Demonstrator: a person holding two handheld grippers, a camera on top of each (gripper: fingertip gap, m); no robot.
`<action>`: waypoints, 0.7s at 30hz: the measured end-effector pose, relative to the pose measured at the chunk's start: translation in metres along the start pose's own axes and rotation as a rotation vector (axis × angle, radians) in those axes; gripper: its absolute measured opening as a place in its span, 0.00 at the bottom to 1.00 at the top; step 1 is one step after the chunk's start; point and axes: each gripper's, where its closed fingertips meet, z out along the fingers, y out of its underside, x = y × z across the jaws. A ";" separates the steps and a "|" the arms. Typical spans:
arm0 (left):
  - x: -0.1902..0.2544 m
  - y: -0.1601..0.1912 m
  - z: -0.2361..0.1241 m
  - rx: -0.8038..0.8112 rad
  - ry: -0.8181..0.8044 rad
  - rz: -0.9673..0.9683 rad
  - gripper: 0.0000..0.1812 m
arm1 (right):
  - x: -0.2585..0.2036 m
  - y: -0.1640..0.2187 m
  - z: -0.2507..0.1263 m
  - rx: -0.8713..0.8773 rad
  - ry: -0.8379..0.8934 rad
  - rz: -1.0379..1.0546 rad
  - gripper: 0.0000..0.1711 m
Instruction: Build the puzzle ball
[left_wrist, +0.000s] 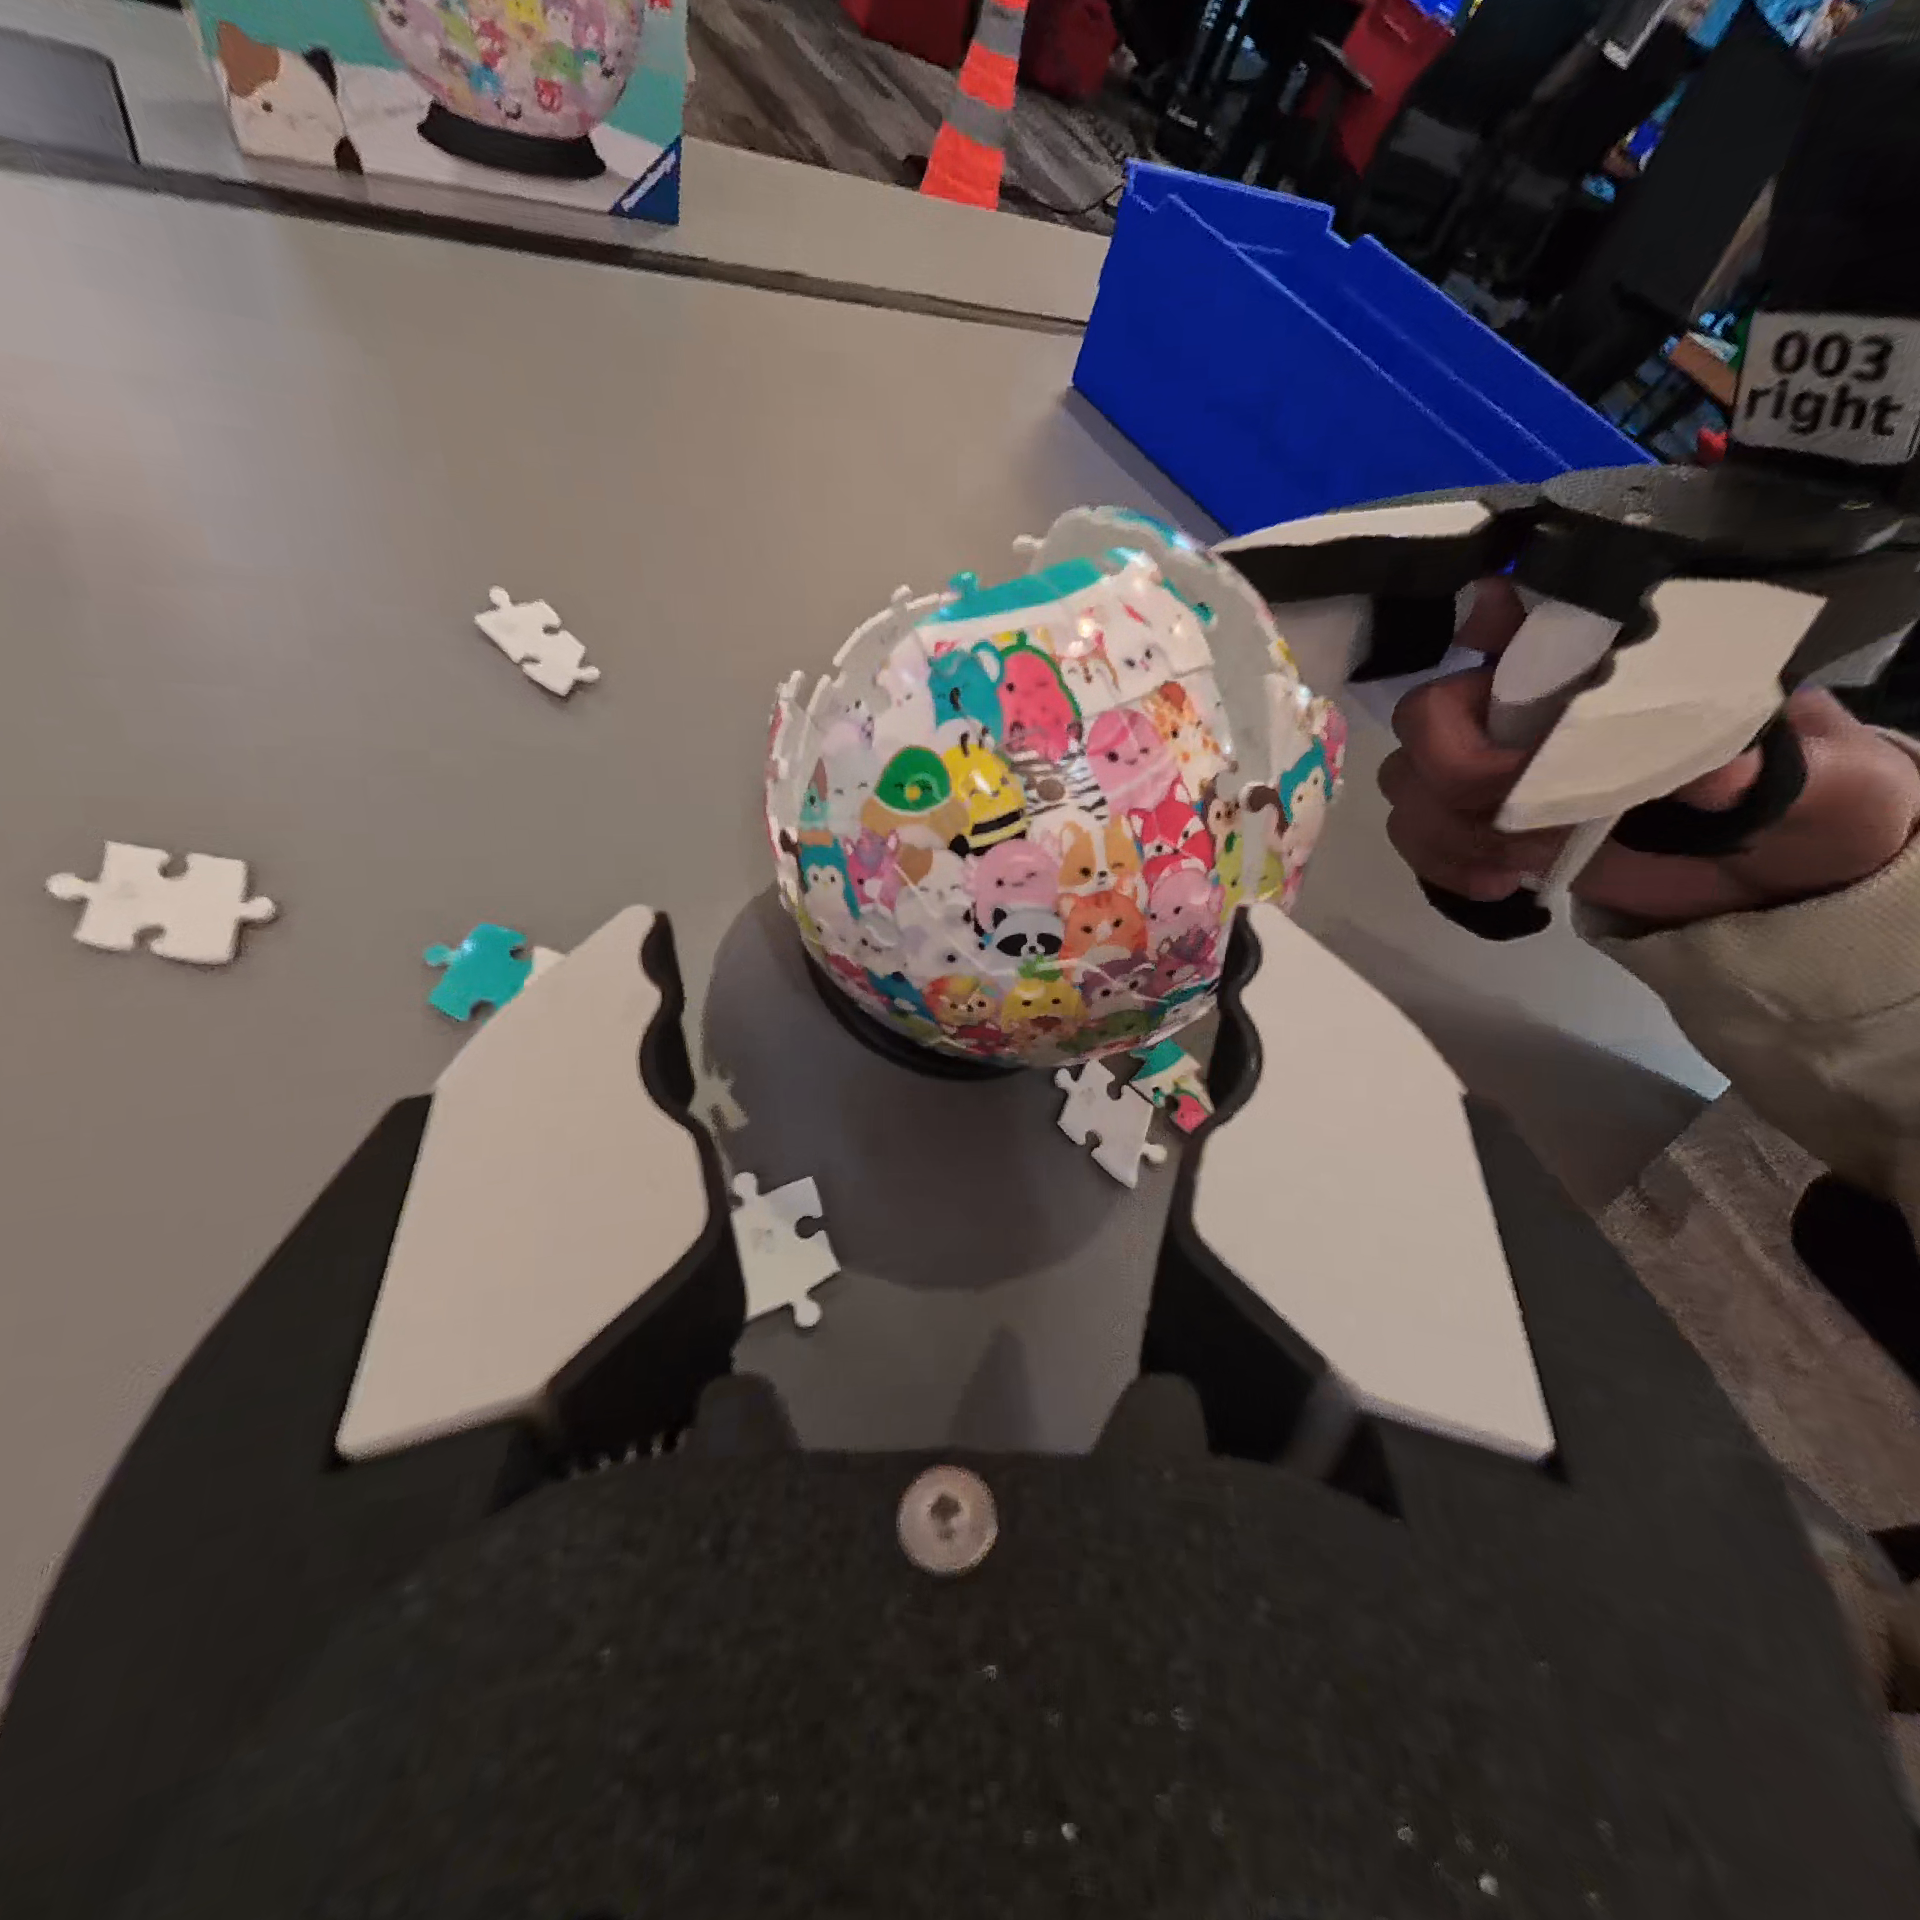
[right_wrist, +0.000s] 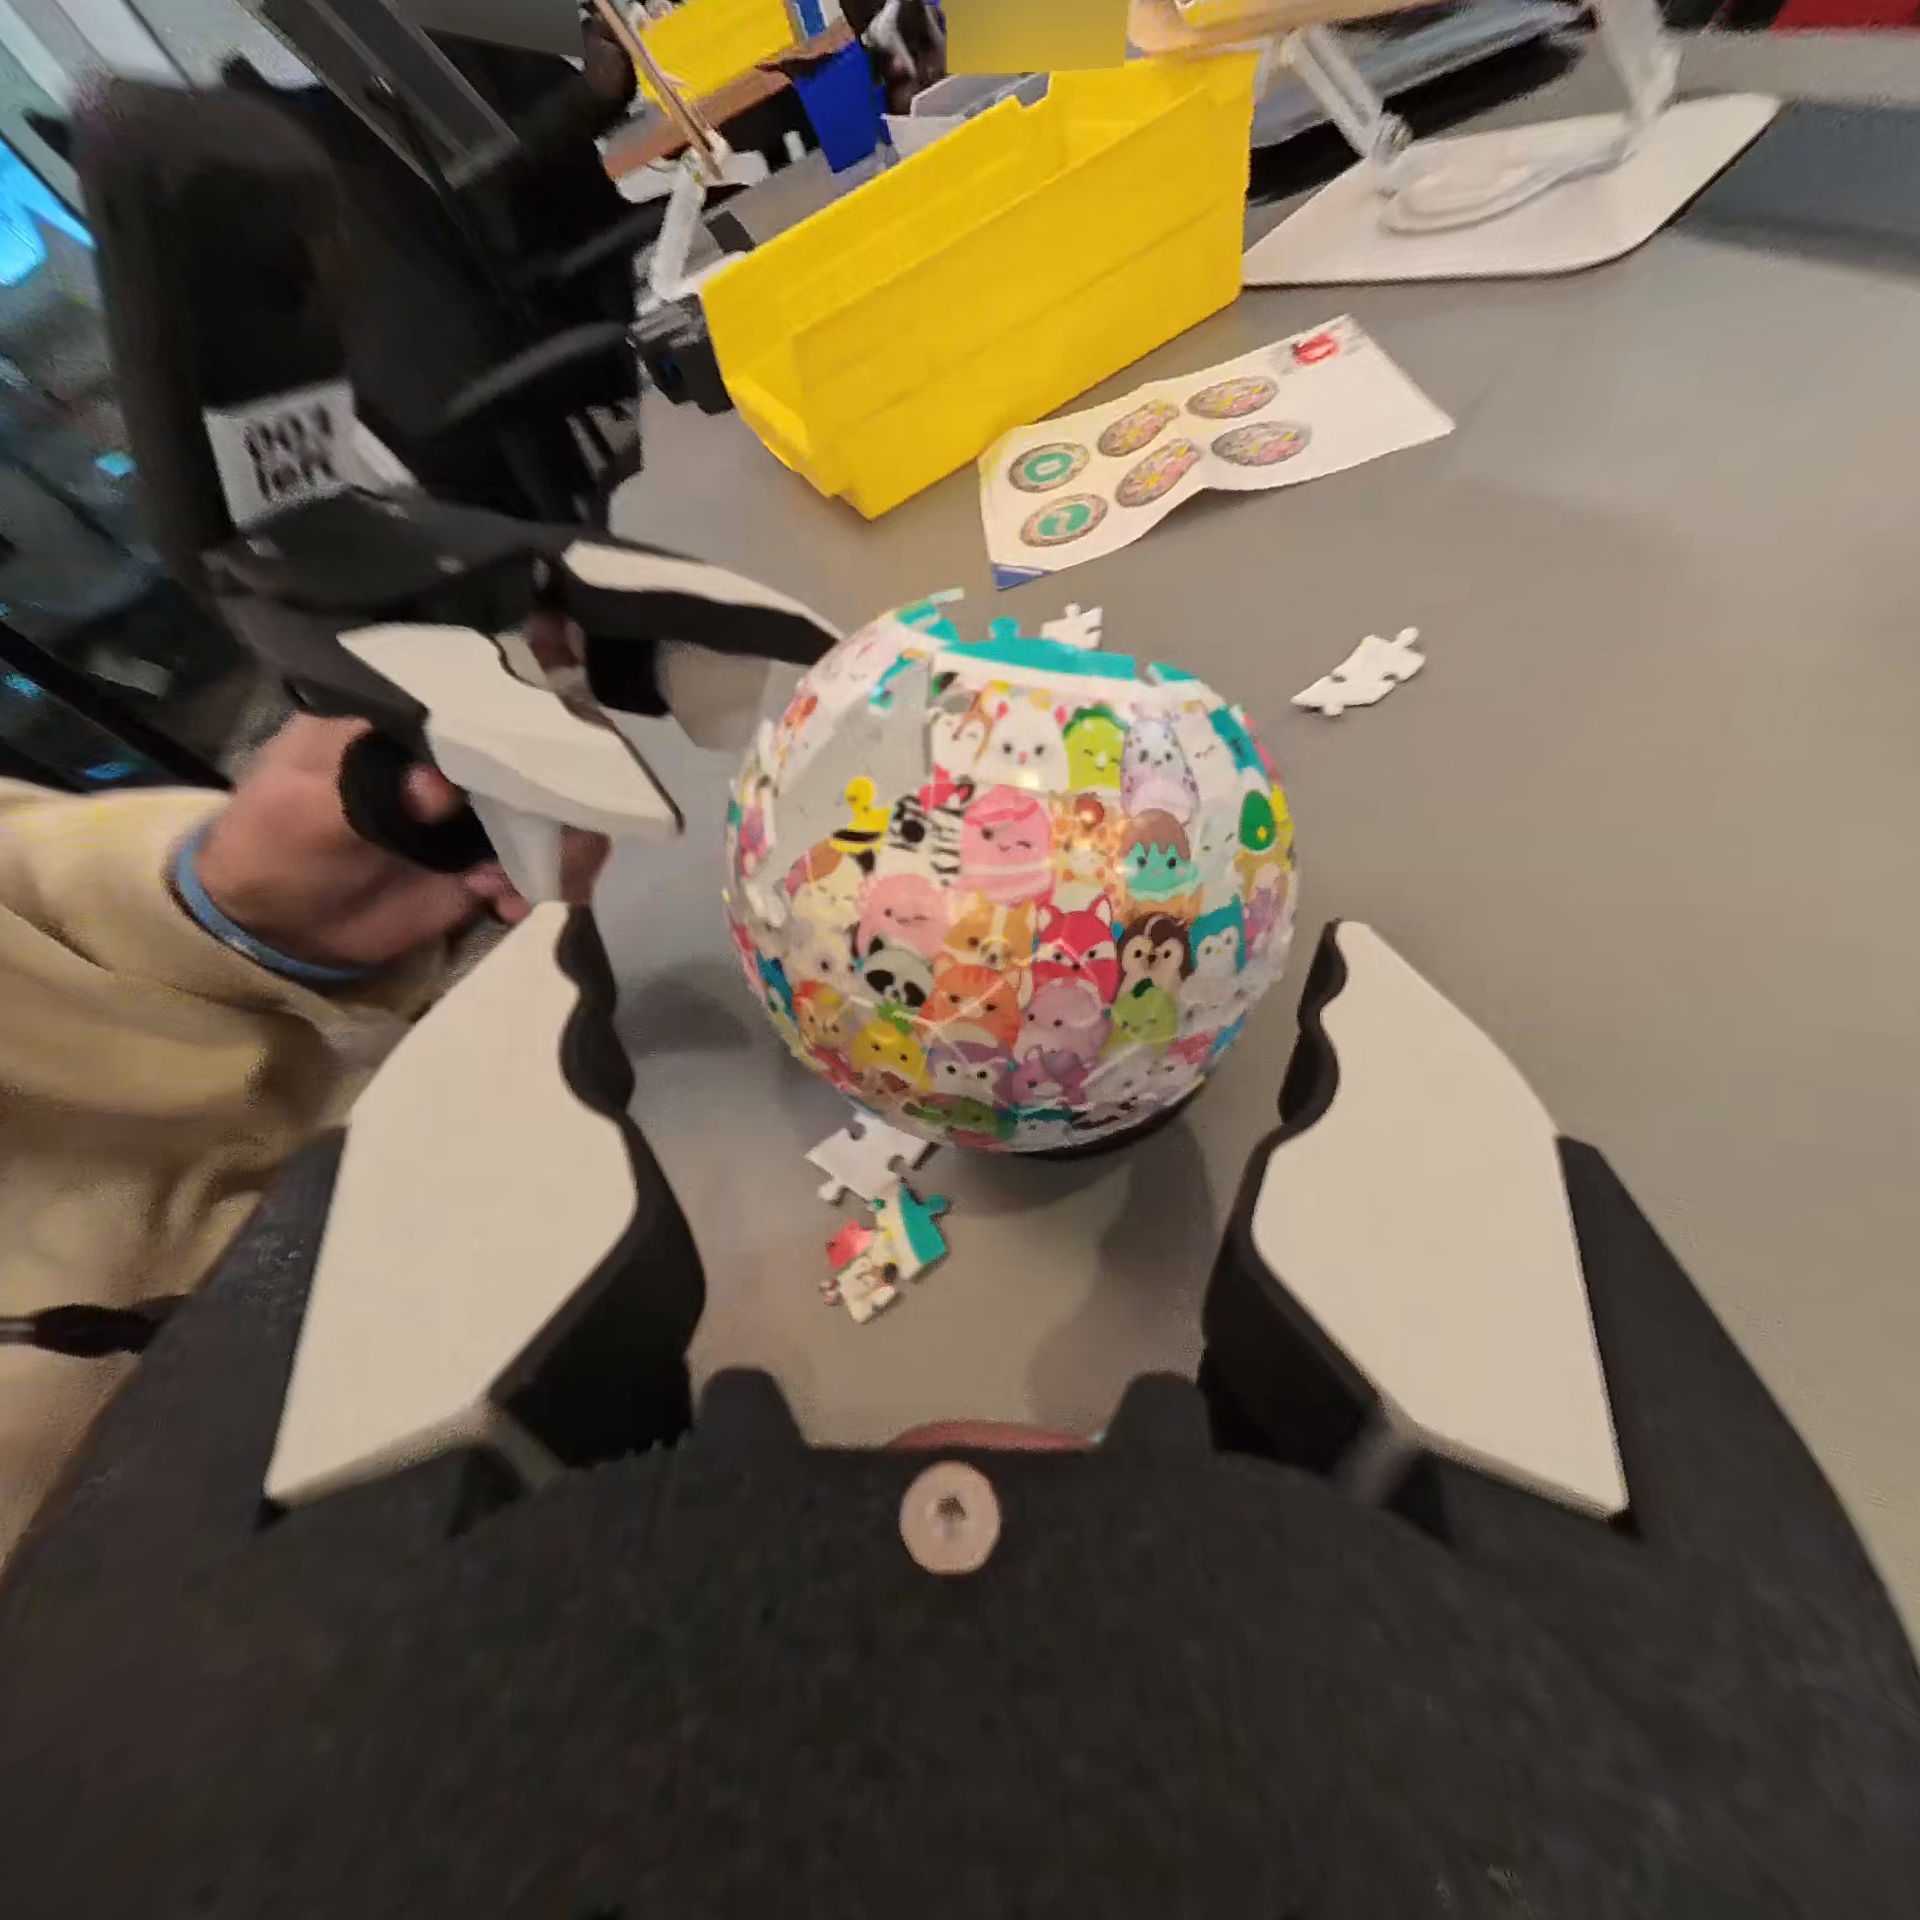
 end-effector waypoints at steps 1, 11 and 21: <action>0.001 0.003 0.003 -0.005 0.001 -0.024 0.55 | 0.001 -0.001 0.001 0.004 -0.025 0.046 0.72; 0.018 0.000 0.016 0.011 0.158 -0.199 0.61 | 0.007 0.016 0.023 -0.041 -0.011 0.268 0.71; 0.014 0.010 0.024 -0.030 0.227 -0.253 0.56 | 0.009 0.023 0.028 -0.055 -0.046 0.376 0.68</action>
